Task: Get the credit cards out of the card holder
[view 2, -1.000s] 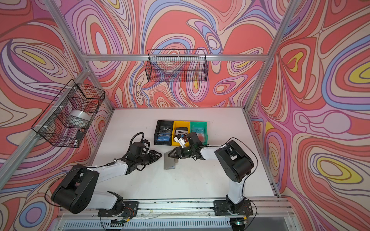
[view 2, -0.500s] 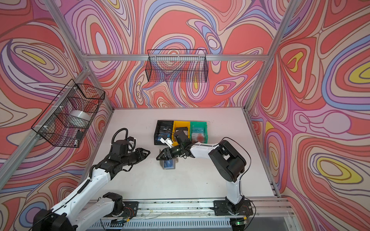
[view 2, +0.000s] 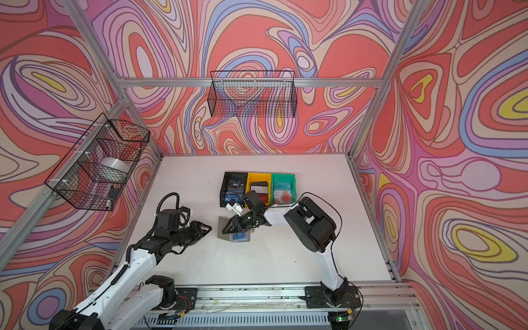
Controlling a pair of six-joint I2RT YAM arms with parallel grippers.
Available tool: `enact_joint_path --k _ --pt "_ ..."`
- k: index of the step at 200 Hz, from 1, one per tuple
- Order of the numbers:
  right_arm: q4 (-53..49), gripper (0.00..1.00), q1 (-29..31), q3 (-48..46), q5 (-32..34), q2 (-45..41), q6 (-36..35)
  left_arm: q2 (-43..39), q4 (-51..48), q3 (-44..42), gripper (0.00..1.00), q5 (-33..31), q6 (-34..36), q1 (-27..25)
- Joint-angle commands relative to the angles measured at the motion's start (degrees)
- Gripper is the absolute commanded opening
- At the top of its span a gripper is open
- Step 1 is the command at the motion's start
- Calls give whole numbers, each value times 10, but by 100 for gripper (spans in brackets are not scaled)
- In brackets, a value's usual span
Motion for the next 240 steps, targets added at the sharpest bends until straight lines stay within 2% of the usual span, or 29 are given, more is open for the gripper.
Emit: enact_joint_path --k 1,20,76,137,171,202,240 --pt "-21 33 4 16 11 18 -5 26 80 -5 34 39 -27 2" --pt "-33 30 4 18 23 21 -11 47 91 2 33 48 -28 2" --pt "-45 30 4 18 33 32 -18 92 146 11 33 69 -46 3" --pt "-36 30 4 9 28 19 -18 213 280 -13 32 97 -84 1" --pt "-39 30 4 3 35 -10 -22 254 308 -21 32 94 -88 0" --pt "-83 30 4 3 71 -53 -48 265 317 -22 32 89 -87 -6" --pt "-185 28 3 14 170 -93 -92 284 343 -26 32 88 -92 -10"
